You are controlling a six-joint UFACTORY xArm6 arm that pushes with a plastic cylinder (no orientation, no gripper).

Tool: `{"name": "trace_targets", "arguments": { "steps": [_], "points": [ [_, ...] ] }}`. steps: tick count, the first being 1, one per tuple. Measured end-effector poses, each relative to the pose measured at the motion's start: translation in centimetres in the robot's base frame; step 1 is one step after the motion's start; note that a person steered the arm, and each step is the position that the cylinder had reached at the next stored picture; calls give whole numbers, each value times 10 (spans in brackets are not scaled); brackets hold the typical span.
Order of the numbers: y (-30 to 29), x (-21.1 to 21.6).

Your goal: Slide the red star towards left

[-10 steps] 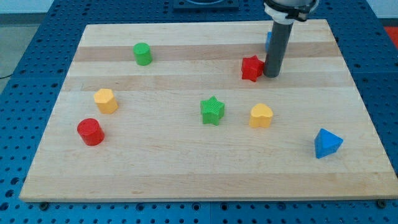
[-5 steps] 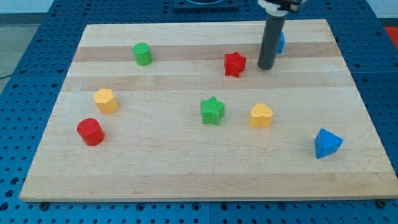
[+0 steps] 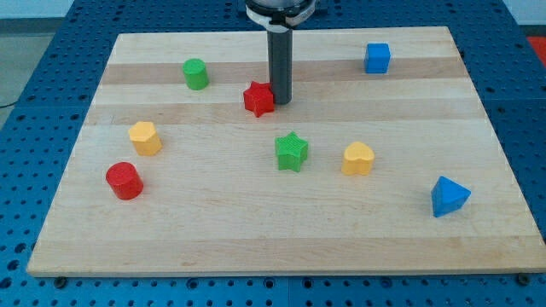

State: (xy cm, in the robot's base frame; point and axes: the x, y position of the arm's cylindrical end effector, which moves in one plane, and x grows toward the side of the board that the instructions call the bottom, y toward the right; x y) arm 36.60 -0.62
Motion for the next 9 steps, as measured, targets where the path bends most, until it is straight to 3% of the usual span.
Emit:
{"name": "trace_targets", "arguments": {
  "steps": [1, 2, 5, 7, 8, 9],
  "points": [
    [-4, 34],
    [-15, 37],
    [-4, 13],
    [-60, 13],
    [-58, 12],
    [-11, 3]
  ]
}}
